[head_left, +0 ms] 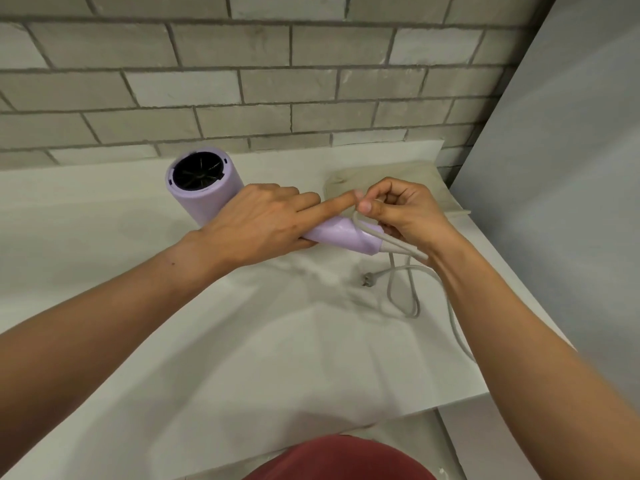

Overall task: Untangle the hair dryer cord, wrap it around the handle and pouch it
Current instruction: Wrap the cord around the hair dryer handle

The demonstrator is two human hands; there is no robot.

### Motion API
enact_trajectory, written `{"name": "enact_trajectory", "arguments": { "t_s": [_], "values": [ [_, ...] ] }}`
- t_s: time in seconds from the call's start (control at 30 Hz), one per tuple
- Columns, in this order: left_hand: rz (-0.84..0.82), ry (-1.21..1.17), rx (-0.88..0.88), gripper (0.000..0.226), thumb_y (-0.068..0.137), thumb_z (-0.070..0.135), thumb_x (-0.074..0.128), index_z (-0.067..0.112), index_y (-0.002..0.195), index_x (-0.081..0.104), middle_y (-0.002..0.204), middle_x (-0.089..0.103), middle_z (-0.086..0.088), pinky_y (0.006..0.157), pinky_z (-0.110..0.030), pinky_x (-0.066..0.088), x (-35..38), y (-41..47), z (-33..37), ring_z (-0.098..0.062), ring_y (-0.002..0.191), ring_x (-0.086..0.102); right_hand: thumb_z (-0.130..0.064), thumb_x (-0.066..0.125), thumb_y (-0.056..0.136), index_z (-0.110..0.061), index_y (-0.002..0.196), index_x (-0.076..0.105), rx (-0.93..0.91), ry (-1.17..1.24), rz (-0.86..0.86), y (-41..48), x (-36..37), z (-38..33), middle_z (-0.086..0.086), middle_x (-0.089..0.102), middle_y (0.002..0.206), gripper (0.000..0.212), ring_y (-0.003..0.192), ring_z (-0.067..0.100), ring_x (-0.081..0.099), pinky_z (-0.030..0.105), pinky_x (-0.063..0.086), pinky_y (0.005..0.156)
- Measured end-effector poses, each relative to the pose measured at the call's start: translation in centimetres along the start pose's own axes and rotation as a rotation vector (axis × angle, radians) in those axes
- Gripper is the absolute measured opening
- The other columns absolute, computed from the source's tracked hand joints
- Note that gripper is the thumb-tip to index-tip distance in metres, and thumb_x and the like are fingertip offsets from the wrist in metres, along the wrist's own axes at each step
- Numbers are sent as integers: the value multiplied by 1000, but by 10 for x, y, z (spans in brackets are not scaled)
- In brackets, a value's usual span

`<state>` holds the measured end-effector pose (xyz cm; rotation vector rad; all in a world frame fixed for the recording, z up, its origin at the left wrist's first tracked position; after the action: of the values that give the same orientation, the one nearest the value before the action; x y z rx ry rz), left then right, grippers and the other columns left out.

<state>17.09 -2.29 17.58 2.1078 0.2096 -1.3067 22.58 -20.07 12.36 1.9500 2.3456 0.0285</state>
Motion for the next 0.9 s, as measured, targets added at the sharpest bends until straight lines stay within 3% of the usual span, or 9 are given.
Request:
{"name": "enact_trajectory", "arguments": {
  "t_s": [0.13, 0.23, 0.33, 0.43, 0.5, 0.57, 0.67, 0.77, 0.9],
  "values": [
    [-23, 80, 76, 93, 98, 14, 62, 39, 162, -1, 91, 65, -4, 52, -42, 50, 9, 6, 10, -31, 60, 52, -42, 91, 59, -28, 72, 76, -68, -57, 52, -1, -12, -6, -10, 67, 65, 24, 55, 2, 52, 18, 39, 51],
    [-17, 68, 78, 85, 97, 8, 55, 42, 160, 8, 97, 66, -6, 50, -42, 50, 12, 11, 13, -33, 61, 54, -41, 89, 65, -26, 77, 78, -61, -30, 102, -2, -21, -2, -1, 71, 75, 22, 65, 10, 58, 24, 45, 58],
    [-24, 21, 6, 77, 96, 16, 61, 43, 155, 20, 92, 63, -5, 46, -40, 49, 13, 16, 9, -33, 60, 56, -21, 75, 93, -25, 82, 79, -1, 62, 62, -3, -17, 17, -3, 70, 74, 12, 66, 13, 61, 24, 49, 60],
    [-62, -13, -89, 69, 97, 28, 60, 45, 152, 22, 92, 60, -2, 45, -36, 45, 16, 16, -4, -32, 63, 60, -16, 54, 107, -13, 104, 69, 256, 168, -70, -28, 9, 63, 1, 59, 65, 16, 58, 20, 49, 32, 40, 55],
    [-84, -40, -227, 65, 96, 41, 57, 47, 151, 23, 99, 63, 2, 49, -33, 43, 19, 13, -25, -34, 68, 65, -25, 55, 108, -15, 121, 61, 377, 215, -215, -57, 29, 80, 2, 54, 67, 17, 54, 19, 48, 34, 51, 61],
    [-110, -46, -350, 66, 96, 47, 59, 49, 149, 21, 105, 67, 4, 54, -33, 42, 26, 7, -46, -37, 69, 66, -33, 52, 111, -28, 134, 55, 388, -117, -355, -83, 37, 83, -2, 56, 78, 24, 64, 15, 55, 30, 54, 71],
    [-290, 85, -335, 65, 97, 47, 56, 53, 148, 17, 104, 67, 6, 56, -31, 38, 50, -6, -57, -34, 70, 66, -49, 41, 111, -34, 133, 53, 157, -763, -453, -95, 45, 55, -11, 67, 116, 29, 104, 12, 62, 29, 50, 87],
    [-466, 107, -263, 65, 100, 43, 50, 59, 151, 13, 108, 63, 11, 57, -30, 35, 71, -17, -45, -28, 76, 67, -46, 44, 110, -28, 102, 55, -124, -994, -249, -79, 42, -6, -7, 64, 96, 23, 89, 24, 57, 36, 39, 71],
    [-505, -55, -184, 68, 99, 38, 52, 64, 144, 9, 86, 48, 13, 56, -30, 36, 77, -14, -9, -23, 68, 54, -37, 54, 107, -21, 109, 70, -311, -1081, -93, -42, 24, -49, -2, 69, 105, 23, 96, 27, 64, 42, 49, 79]
  ]
}}
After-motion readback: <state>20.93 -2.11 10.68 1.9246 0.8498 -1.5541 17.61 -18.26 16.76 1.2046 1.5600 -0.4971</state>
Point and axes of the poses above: each hand's wrist, its own y-axis towards the middle knuckle, its own x-axis out of the palm, z = x × y, the point moved 8 cm from there along y, towards the middle knuckle
